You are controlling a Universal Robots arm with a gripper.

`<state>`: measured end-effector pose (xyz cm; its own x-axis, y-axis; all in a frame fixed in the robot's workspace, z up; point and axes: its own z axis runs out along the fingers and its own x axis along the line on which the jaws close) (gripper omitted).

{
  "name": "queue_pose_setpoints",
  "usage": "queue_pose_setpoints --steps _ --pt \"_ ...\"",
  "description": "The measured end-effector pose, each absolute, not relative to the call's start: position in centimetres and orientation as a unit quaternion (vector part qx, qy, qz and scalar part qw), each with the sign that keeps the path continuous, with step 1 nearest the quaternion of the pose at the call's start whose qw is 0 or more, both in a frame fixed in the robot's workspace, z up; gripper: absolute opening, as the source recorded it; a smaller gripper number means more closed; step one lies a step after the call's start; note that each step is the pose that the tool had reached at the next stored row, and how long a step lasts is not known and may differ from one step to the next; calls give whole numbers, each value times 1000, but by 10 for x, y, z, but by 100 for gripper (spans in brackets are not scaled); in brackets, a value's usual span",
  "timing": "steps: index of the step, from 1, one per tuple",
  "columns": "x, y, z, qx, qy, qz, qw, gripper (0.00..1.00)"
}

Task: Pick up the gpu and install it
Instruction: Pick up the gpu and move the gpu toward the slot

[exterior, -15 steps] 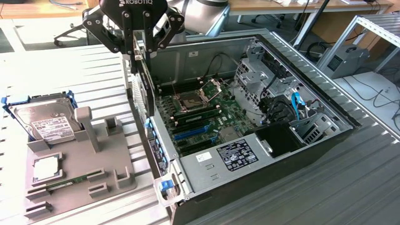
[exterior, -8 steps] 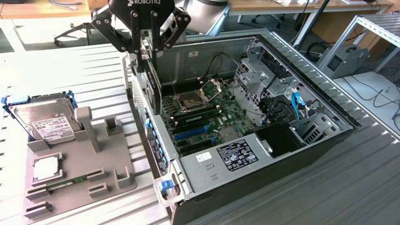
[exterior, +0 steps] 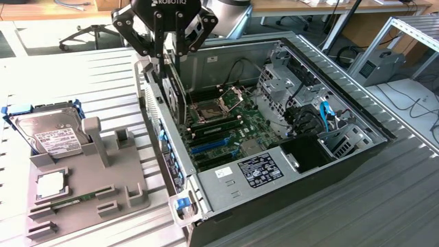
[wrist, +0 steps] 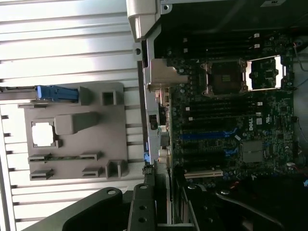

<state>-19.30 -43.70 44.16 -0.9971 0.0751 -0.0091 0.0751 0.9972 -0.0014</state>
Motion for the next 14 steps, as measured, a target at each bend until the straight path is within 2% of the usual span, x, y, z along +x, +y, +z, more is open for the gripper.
queue_pose_setpoints --steps 14 --pt "-169 -437 442 38 999 -3 1 27"
